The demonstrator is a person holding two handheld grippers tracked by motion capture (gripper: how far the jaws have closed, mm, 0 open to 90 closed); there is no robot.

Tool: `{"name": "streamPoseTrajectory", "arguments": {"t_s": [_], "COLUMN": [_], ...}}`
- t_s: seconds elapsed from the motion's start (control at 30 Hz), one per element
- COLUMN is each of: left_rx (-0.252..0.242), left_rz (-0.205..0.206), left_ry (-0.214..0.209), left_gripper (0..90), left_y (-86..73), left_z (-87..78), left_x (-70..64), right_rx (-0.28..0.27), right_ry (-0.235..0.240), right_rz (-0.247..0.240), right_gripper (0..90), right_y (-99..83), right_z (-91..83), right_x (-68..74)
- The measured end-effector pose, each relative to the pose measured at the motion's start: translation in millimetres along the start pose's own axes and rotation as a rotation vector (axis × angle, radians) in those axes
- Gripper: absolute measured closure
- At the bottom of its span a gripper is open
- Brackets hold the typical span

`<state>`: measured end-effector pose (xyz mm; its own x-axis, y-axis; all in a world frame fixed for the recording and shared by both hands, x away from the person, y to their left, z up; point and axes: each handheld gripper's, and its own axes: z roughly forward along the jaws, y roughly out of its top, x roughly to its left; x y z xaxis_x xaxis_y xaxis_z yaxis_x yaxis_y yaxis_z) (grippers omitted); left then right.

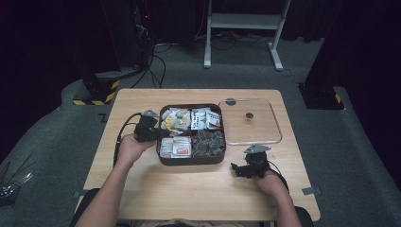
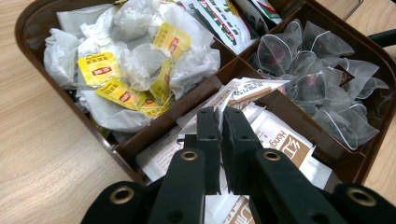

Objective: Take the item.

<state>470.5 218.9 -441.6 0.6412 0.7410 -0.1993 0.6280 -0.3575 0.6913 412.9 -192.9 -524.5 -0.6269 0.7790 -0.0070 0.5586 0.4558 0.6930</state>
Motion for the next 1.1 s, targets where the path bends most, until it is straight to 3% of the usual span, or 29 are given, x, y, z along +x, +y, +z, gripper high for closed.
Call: {"name": "streamPoseTrajectory", "arguments": {"t_s": [0.67, 1.1], "left_rx": [-0.048, -0.064], "left_rz": [-0.065, -0.095], "left_ry": [0.005, 0.049], "left_gripper": [86.0, 86.0], "left_y": [-9.5, -16.5], "left_z": [-26.2, -44.9], "left_x": [15.7, 30.0], "right_rx": [-0.001, 0.002], "right_ry": [0.010, 0.011], "right_rz": [-0.011, -0.009], "right_gripper": [7.7, 7.7], "right_y": [2.6, 3.0], "right_z": [2.7, 2.9], "right_x": [-1.7, -1.7]}}
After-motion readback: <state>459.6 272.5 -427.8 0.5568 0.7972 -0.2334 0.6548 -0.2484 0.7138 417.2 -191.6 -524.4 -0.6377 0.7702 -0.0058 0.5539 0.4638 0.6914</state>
